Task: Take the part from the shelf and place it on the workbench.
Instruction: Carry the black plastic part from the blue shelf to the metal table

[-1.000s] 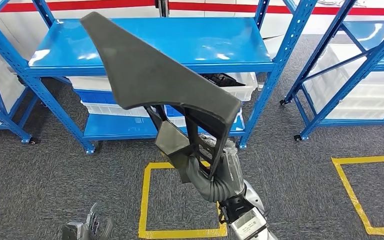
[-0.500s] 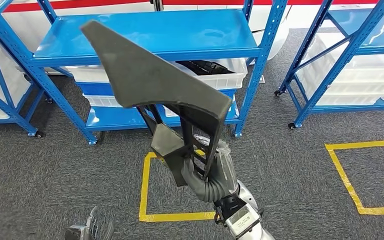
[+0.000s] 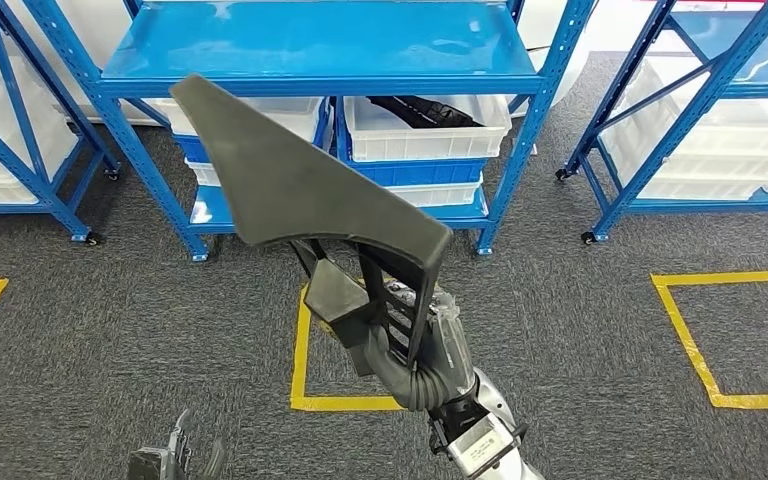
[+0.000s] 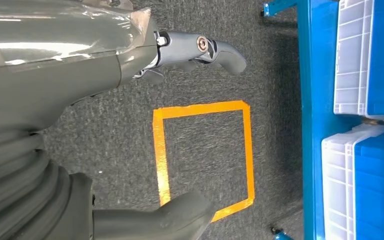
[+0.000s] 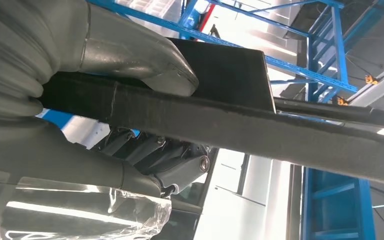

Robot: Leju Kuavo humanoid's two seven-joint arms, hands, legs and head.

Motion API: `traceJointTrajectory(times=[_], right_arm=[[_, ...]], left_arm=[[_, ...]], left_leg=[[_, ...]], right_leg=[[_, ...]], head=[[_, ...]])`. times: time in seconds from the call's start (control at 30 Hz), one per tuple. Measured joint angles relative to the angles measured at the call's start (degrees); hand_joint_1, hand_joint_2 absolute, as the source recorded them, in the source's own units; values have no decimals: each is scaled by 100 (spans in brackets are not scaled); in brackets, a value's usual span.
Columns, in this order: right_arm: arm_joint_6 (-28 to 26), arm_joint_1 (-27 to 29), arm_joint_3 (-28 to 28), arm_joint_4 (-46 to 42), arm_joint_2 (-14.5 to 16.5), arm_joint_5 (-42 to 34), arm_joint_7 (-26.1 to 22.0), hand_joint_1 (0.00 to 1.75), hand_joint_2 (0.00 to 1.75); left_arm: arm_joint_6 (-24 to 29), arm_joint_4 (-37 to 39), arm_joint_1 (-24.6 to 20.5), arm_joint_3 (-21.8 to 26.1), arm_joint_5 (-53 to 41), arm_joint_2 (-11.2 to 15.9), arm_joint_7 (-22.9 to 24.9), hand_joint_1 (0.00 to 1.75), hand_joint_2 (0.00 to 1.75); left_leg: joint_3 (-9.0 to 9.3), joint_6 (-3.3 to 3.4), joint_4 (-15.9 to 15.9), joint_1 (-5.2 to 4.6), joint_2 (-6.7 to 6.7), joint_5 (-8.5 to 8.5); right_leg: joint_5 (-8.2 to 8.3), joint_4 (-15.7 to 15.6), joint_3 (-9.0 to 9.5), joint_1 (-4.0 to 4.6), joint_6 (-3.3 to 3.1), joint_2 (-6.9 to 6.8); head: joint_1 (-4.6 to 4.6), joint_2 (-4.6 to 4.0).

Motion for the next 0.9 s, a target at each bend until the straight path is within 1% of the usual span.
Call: traceJointTrajectory(times=[0.03, 0.07, 0.1, 0.13, 0.17, 0.2, 0.23, 0.27, 0.3, 0.33, 0.37, 0.4, 0.43, 0.47, 0.5, 0.53, 0.57, 0.6, 0.63, 0.67, 0.7, 0.73, 0.77, 0.8, 0.83, 0.87, 0.9], right_arm=[[-11, -1, 9, 13, -5, 1, 0, 175, 175], [-27, -6, 18, 21, -7, 4, 0, 175, 175], [-48, -11, 27, 26, -7, 10, 0, 175, 175], [-71, -17, 37, 29, -8, 20, 0, 175, 175], [-90, -22, 47, 32, -9, 30, 0, 175, 175], [-108, -22, 57, 36, -11, 42, -1, 175, 175], [-124, -21, 71, 43, -14, 52, -4, 175, 175], [-139, -19, 87, 53, -15, 62, -9, 175, 175], [-159, -16, 107, 62, -16, 72, -22, 175, 175], [-177, -9, 128, 74, -17, 80, -38, 175, 175], [-190, 3, 145, 85, -18, 86, -55, 175, 175], [-200, 22, 160, 99, -21, 90, -72, 175, 175], [-205, 41, 171, 115, -27, 92, -84, 175, 175], [-209, 59, 179, 133, -35, 93, -92, 175, 175], [-213, 73, 187, 150, -42, 94, -97, 175, 175], [-216, 81, 195, 165, -47, 95, -100, 175, 175], [-217, 85, 199, 174, -49, 96, -102, 175, 175], [-218, 86, 202, 179, -49, 96, -103, 175, 175], [-218, 85, 204, 184, -50, 96, -105, 175, 175], [-217, 84, 208, 187, -52, 96, -108, 175, 175], [-216, 83, 214, 191, -53, 95, -112, 175, 175], [-216, 83, 222, 195, -54, 94, -116, 175, 175], [-215, 84, 228, 200, -56, 95, -119, 175, 175], [-215, 86, 235, 205, -58, 96, -125, 175, 175], [-215, 89, 239, 212, -63, 99, -132, 175, 175], [-215, 101, 241, 224, -73, 101, -142, 175, 175], [-215, 121, 244, 239, -86, 104, -156, 175, 175]], left_arm=[[4, -14, 2, -5, 4, 1, 0, 0, 175], [13, -32, 2, -9, 6, 1, 0, 0, 175], [27, -53, -1, -17, 7, 1, 0, 0, 175], [47, -67, -5, -30, 7, 1, -1, 0, 175], [71, -79, -8, -42, 6, 1, -1, 0, 175], [92, -89, -3, -52, 5, 1, -2, 0, 175], [120, -101, 10, -58, 5, 7, -2, 0, 175], [146, -115, 30, -61, 4, 16, -2, 0, 175], [177, -135, 52, -63, 4, 27, -2, 0, 175], [209, -153, 69, -66, 4, 37, -2, 0, 175], [238, -166, 80, -70, 4, 42, -2, 0, 175], [266, -175, 90, -76, 5, 43, -2, 0, 175], [285, -178, 102, -81, 9, 47, -2, 0, 175], [303, -178, 119, -85, 20, 52, -2, 0, 175], [314, -178, 138, -87, 35, 60, -2, 0, 175], [323, -178, 152, -87, 52, 69, -1, 0, 175], [330, -178, 158, -87, 66, 78, -1, 0, 175], [336, -176, 156, -86, 72, 86, 0, 0, 175], [353, -172, 150, -85, 69, 97, 0, 0, 175], [376, -152, 143, -85, 49, 108, 0, 0, 175], [399, -112, 133, -84, 15, 123, 1, 0, 175], [411, -57, 123, -76, -22, 141, 0, 0, 175], [403, 5, 116, -63, -53, 157, -1, 0, 175], [385, 57, 109, -41, -66, 173, -1, 0, 175], [366, 95, 103, -11, -63, 184, -2, 0, 175], [355, 122, 100, 19, -53, 190, -2, 0, 175], [351, 146, 96, 52, -39, 198, -1, 0, 175]], left_leg=[[-61, -13, 1, -7, -18, 56], [-112, -29, 3, -10, -41, 110], [-157, -52, 7, -20, -67, 162], [-190, -80, 9, -28, -94, 217], [-211, -108, 8, -33, -122, 267], [-227, -140, 4, -35, -153, 313], [-240, -166, 5, -25, -183, 347], [-269, -192, 38, -15, -189, 325], [-325, -218, 149, -4, -170, 218], [-416, -245, 367, 6, -137, 33], [-541, -275, 691, 15, -93, -202], [-677, -306, 1081, 28, -64, -424], [-783, -334, 1418, 42, -48, -563], [-820, -354, 1615, 56, -31, -601], [-752, -369, 1598, 72, -9, -533], [-576, -375, 1357, 85, 31, -388], [-341, -371, 977, 93, 108, -232], [-113, -358, 608, 79, 202, -124], [39, -331, 336, 58, 278, -64], [109, -300, 185, 30, 323, -59], [111, -264, 146, -2, 315, -76], [91, -222, 113, -9, 271, -68], [91, -180, 72, -2, 229, -55], [89, -133, 35, 10, 187, -34], [89, -91, -2, 25, 144, -7], [82, -60, -19, 34, 101, 13], [64, -39, -23, 32, 49, 27]], right_leg=[[160, -192, 180, 2, 40, 17], [265, -547, 445, 4, 50, 69], [280, -996, 759, 15, 27, 128], [237, -1390, 1001, 29, -10, 181], [168, -1665, 1151, 44, -49, 214], [127, -1800, 1207, 63, -82, 207], [139, -1825, 1180, 41, -116, 178], [167, -1831, 1179, 19, -155, 142], [203, -1836, 1180, -5, -207, 103], [237, -1844, 1173, -28, -256, 59], [262, -1840, 1161, -15, -289, 16], [283, -1836, 1134, -4, -317, -30], [296, -1832, 1110, 7, -327, -77], [305, -1826, 1095, 14, -331, -122], [309, -1821, 1085, 16, -329, -164], [310, -1814, 1082, 16, -324, -201], [302, -1803, 1081, 18, -311, -236], [292, -1791, 1063, 35, -295, -270], [286, -1780, 1054, 53, -272, -304], [280, -1771, 1041, 72, -246, -338], [284, -1769, 1025, 85, -220, -376], [286, -1769, 1032, 90, -189, -415], [261, -1745, 1003, 90, -161, -411], [193, -1647, 948, 86, -143, -355], [79, -1446, 849, 82, -144, -270], [-75, -1118, 682, 63, -158, -165], [-235, -701, 480, 48, -174, -89]], head=[[-2, 0], [-1, 0], [-2, 0], [-5, 0], [-7, 0], [-10, 0], [-14, 0], [-13, 0], [-26, 0], [-39, 0], [-50, 0], [-63, 0], [-63, 0], [-63, 0], [-64, 0], [-64, 0], [-66, 0], [-69, 0], [-64, 0], [-61, 1], [-57, 1], [-49, 1], [-49, 1], [-45, 0], [-38, 0], [-33, 0], [-27, 0]])
